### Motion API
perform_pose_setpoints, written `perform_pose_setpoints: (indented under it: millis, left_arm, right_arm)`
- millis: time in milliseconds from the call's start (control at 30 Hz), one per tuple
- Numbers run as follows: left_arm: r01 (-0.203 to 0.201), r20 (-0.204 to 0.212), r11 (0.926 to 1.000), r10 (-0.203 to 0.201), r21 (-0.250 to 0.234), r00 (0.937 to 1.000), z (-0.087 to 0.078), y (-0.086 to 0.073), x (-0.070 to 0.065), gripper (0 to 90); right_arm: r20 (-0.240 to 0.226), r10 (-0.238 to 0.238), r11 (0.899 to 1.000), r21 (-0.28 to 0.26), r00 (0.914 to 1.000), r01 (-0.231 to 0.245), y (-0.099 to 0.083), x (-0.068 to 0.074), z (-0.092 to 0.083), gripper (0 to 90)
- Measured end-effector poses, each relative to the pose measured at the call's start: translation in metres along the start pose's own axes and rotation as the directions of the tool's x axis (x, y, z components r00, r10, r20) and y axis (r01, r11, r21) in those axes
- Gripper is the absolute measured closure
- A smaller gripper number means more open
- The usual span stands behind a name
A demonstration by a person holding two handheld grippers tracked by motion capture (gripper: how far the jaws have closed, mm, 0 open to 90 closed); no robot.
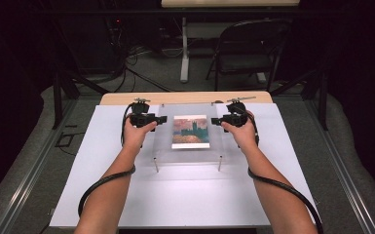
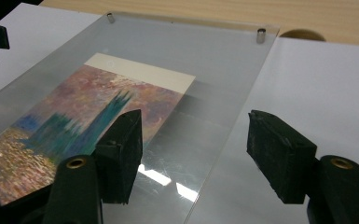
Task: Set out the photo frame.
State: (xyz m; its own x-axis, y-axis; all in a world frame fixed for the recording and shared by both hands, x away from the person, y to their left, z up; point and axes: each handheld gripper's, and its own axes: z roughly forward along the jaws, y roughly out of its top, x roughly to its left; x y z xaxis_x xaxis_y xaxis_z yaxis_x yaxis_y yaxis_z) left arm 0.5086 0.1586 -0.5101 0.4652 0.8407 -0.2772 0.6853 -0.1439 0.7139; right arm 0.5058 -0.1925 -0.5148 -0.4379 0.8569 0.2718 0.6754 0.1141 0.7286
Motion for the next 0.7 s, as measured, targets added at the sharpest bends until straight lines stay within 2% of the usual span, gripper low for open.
perform_pose_setpoints:
  millis: [167, 300, 500, 700]
  left_arm:
    - [0.025, 0.003, 0.9996, -0.025, 0.011, 0.9997, 0.008, -0.006, 0.003, 36.0]
    - [0.038, 0.003, 0.9991, -0.038, 0.02, 0.9993, 0.013, -0.009, 0.004, 35.9]
    - [0.064, 0.016, 0.9978, -0.064, 0.015, 0.9978, 0.018, -0.01, 0.002, 34.3]
    - [0.06, -0.021, 0.9978, -0.06, 0.027, 0.998, 0.017, -0.009, 0.004, 32.9]
  right_arm:
    - [-0.02, 0.04, 0.999, 0.023, 0.999, -0.039, -0.003, -0.001, 0.008, 36.0]
    - [-0.025, 0.032, 0.999, 0.033, 0.9992, -0.031, -0.004, 0.002, 0.013, 35.9]
    - [-0.029, 0.056, 0.998, 0.037, 0.998, -0.055, -0.006, 0.003, 0.018, 35.2]
    - [-0.032, 0.065, 0.997, 0.044, 0.9974, -0.064, -0.008, 0.0, 0.021, 35.0]
